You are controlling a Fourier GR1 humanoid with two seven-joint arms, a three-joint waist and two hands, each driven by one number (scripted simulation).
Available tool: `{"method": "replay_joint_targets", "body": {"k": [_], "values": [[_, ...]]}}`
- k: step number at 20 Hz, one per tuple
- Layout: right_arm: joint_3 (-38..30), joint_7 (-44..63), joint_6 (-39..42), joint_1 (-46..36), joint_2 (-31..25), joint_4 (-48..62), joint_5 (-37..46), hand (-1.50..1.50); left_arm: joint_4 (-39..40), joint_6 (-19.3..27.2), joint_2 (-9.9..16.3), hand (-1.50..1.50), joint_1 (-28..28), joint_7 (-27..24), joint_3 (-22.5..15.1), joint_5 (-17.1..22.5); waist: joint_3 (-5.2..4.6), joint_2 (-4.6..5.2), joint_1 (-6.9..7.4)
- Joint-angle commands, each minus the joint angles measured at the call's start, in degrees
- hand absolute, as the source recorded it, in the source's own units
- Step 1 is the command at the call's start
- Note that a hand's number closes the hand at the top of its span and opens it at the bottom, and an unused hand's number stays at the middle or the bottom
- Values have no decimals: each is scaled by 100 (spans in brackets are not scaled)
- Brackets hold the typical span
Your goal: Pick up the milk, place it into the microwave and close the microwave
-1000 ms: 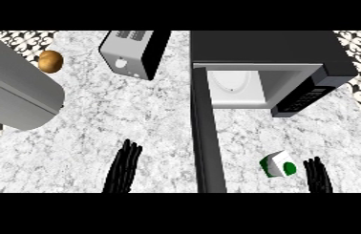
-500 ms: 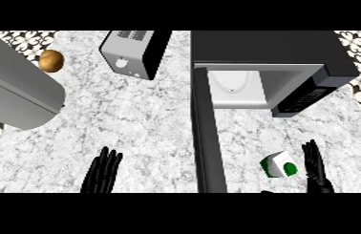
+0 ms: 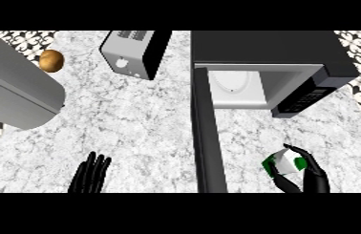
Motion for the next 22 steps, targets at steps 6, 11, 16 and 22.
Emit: {"method": "replay_joint_targets", "body": {"k": [6,11,16,22], "values": [[-155,-516,-660,-979,-421,1810,475,150,215,-188,61,-150,121,-348,101,19,15,18,29],[-207,-1174,-624,-1395,-618,2610,624,150,-161,-281,223,-150,59,-50,403,266,21,26,42],[-288,-924,65,-1843,-811,2481,339,150,-142,-637,459,-150,151,-72,844,766,17,21,37],[-66,-914,280,-1981,-344,2256,243,150,-71,-755,516,-150,381,-304,967,790,15,10,33]]}}
